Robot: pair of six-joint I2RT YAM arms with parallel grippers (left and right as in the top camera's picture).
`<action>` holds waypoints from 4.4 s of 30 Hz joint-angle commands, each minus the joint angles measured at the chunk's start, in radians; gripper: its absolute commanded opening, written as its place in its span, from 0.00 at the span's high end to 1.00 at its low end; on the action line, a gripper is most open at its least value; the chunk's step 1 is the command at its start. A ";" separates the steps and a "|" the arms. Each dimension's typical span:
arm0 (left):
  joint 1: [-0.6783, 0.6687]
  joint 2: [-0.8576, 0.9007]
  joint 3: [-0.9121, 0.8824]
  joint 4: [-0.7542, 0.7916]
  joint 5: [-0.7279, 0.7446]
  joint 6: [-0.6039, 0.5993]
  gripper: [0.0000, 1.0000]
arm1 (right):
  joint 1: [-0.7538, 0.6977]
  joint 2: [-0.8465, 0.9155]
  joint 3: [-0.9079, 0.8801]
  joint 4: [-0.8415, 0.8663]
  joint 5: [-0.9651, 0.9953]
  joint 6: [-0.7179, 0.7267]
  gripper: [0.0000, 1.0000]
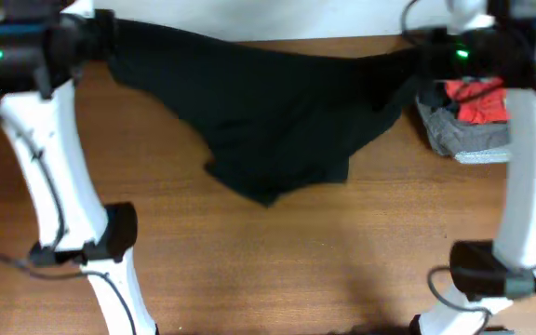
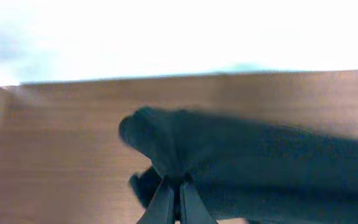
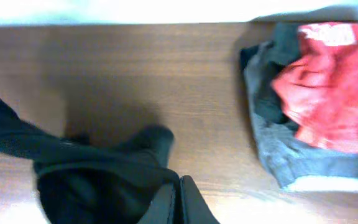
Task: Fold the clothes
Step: 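Lift the shirt with both grippers and shake it out over the table, then lower the shirt onto the table while holding both top corners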
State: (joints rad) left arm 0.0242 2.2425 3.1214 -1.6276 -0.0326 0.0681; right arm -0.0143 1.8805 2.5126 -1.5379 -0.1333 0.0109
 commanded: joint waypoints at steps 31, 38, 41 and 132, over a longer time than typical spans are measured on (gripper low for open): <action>0.003 -0.402 -0.288 -0.041 -0.085 -0.008 1.00 | -0.097 -0.460 -0.003 -0.161 0.009 -0.029 0.96; 0.003 -0.341 -0.537 0.074 -0.084 -0.011 1.00 | -0.097 -0.222 -0.010 -0.160 -0.037 -0.041 0.96; 0.002 -0.308 -0.636 0.150 -0.083 -0.011 1.00 | -0.097 -0.105 -0.010 -0.160 -0.043 -0.060 0.96; -0.062 -0.055 -0.976 0.293 -0.034 -0.056 1.00 | -0.045 -0.060 -0.678 0.186 -0.027 -0.029 0.96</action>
State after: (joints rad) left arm -0.0345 2.1372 2.1498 -1.3518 -0.0597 0.0219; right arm -0.0563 1.7844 1.8393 -1.3655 -0.1745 -0.0154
